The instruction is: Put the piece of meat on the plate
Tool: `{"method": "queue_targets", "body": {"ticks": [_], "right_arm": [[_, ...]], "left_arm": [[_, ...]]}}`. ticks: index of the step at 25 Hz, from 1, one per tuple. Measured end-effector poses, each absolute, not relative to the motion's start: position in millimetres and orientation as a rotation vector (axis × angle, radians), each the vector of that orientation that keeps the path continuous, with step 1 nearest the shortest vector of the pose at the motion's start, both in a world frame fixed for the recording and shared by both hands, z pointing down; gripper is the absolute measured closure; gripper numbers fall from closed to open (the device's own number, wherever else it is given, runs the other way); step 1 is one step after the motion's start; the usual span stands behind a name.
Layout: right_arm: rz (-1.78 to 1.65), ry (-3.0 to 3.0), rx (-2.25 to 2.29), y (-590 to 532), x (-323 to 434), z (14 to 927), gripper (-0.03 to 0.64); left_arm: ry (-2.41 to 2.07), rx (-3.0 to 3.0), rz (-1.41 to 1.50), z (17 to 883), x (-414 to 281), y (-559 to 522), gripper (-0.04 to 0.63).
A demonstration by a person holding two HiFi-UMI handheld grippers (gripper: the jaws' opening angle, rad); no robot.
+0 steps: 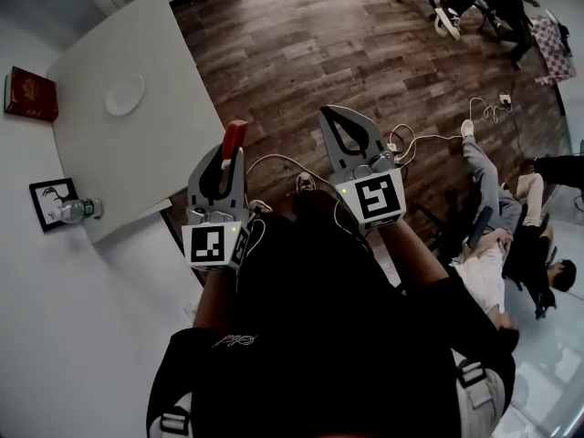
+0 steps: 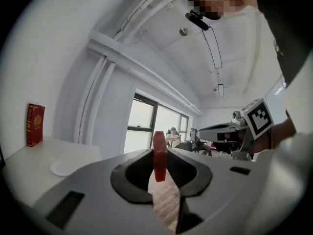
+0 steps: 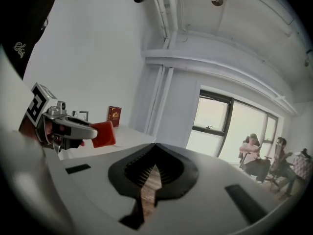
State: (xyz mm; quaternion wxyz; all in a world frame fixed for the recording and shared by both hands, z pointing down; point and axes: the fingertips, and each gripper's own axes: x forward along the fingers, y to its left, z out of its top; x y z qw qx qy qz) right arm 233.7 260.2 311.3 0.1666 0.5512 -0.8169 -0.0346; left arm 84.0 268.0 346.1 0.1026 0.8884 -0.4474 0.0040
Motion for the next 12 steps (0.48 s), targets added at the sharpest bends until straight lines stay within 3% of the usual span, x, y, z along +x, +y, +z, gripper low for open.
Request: {"method": "queue_targets", "body": {"ticks": [12], "right_arm": [[-0.025,-2.474,1.420,179.8,265.1,349.7,0.595]], "left_arm": [[-1.433,2.556,0.101,365.4,120.1,208.2,0.511]]}}
